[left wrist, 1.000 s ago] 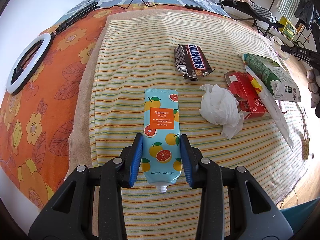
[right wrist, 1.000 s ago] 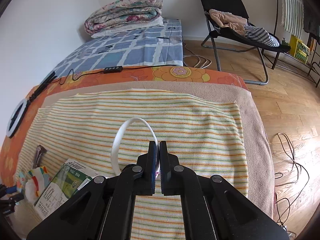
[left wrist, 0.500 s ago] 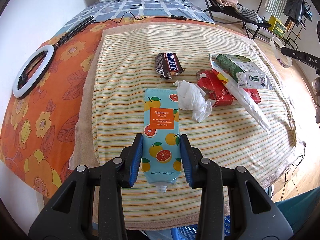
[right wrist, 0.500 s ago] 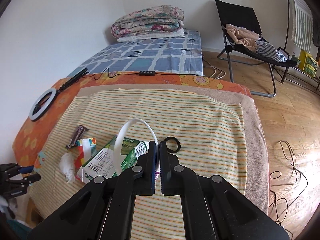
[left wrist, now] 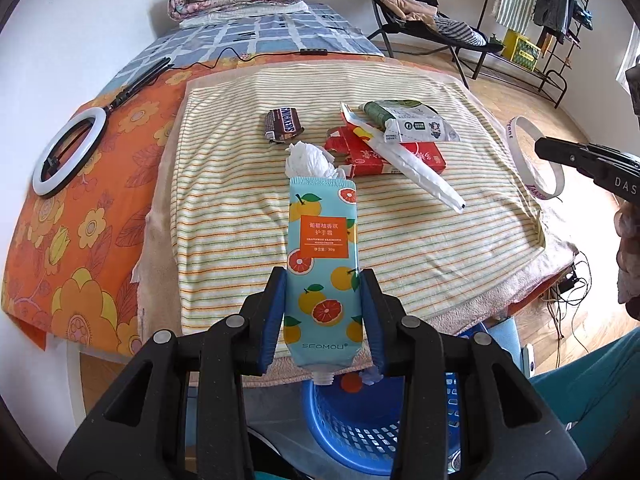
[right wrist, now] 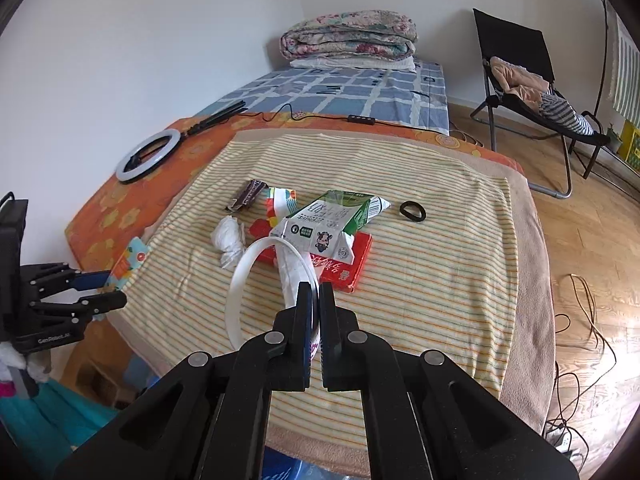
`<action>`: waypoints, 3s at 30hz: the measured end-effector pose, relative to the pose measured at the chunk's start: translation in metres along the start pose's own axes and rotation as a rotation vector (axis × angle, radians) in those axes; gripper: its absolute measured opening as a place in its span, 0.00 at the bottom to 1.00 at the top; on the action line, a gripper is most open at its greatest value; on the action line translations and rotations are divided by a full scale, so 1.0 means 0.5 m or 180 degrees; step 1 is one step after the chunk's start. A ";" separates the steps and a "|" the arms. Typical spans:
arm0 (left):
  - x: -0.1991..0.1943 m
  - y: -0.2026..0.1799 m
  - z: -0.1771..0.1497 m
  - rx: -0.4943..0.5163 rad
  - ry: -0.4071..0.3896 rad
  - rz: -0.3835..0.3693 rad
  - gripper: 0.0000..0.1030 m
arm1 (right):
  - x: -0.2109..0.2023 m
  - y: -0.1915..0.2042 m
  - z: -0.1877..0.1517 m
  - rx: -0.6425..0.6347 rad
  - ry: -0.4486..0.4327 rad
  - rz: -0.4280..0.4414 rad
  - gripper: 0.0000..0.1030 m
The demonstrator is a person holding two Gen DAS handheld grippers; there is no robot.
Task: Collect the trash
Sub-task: 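Carry the tube and white strap down over the blue basket with both tools, then open the left tool to drop the tube while the right tool drops the strap into the basket, then move both open tools back up over the towel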
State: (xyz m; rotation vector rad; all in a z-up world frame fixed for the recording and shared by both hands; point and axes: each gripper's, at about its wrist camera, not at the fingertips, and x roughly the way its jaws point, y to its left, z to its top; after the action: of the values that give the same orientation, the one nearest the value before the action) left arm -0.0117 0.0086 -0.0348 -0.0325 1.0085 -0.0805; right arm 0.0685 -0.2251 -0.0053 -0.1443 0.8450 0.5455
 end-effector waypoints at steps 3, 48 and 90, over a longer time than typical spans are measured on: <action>-0.006 -0.017 -0.029 0.0027 0.0043 -0.0043 0.36 | -0.018 0.026 -0.043 0.0006 0.0064 0.0077 0.02; 0.153 -0.112 -0.293 0.0220 0.1107 -0.0266 0.36 | 0.085 0.167 -0.358 -0.0324 0.1016 0.0268 0.02; 0.089 -0.030 -0.070 -0.0099 0.0589 -0.0079 0.63 | 0.036 0.098 -0.199 -0.0045 0.0539 -0.0040 0.69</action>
State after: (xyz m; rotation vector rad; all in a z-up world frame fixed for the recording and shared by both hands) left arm -0.0185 -0.0095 -0.0898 -0.0670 1.1945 -0.0916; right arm -0.0137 -0.2090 -0.0799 -0.2107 1.0044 0.5326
